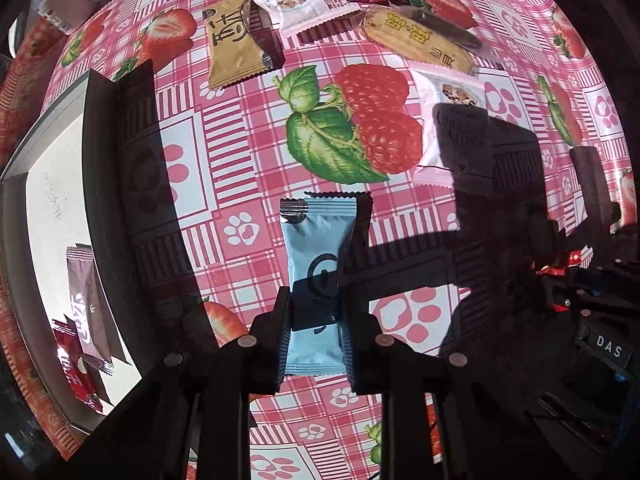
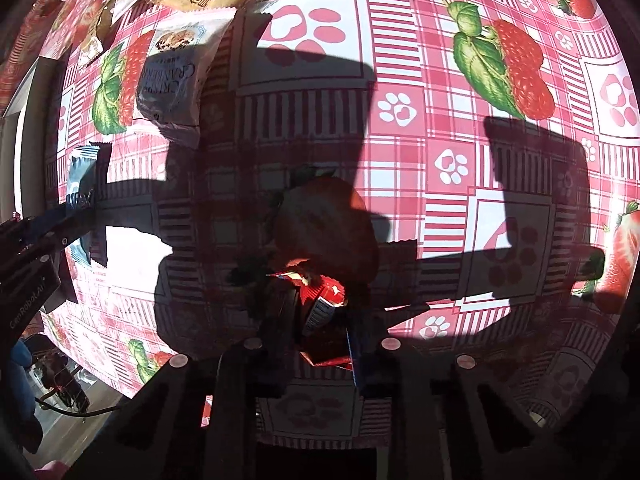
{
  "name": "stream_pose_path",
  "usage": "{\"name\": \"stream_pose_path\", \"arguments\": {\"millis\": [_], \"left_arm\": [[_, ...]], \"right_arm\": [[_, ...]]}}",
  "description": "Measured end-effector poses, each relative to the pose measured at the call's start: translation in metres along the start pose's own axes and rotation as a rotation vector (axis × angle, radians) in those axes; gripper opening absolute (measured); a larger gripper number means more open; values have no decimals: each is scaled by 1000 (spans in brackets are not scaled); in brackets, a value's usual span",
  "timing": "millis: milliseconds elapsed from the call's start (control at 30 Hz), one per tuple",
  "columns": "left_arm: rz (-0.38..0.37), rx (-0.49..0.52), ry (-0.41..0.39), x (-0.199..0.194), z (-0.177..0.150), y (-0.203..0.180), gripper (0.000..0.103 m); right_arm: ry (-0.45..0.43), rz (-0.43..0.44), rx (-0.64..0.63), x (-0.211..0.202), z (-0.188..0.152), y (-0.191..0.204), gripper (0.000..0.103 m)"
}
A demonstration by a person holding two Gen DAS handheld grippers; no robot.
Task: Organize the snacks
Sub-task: 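Grasp the small red candy with the right tool while the left tool lifts the blue bar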
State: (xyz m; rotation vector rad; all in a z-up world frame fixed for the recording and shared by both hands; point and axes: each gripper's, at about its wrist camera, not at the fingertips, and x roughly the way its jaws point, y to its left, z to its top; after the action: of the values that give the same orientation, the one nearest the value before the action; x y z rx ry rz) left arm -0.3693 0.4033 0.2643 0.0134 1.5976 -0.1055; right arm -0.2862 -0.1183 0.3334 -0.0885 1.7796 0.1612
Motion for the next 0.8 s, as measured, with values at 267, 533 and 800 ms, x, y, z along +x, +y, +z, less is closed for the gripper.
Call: {"name": "stream_pose_path", "arguments": {"millis": [267,533,800], "left_arm": [[-21,-30,-89,-47,-10,15,25],[-27,-106,-142,-69,-18,57,25],[-25,-210,-156,-85,-51,128,25]], "right_arm": [[-55,51,-45,-30,13,33,24],[-93,84,-117,-43,64,59,24],[-97,106,-206,-40,78,107,24]]}}
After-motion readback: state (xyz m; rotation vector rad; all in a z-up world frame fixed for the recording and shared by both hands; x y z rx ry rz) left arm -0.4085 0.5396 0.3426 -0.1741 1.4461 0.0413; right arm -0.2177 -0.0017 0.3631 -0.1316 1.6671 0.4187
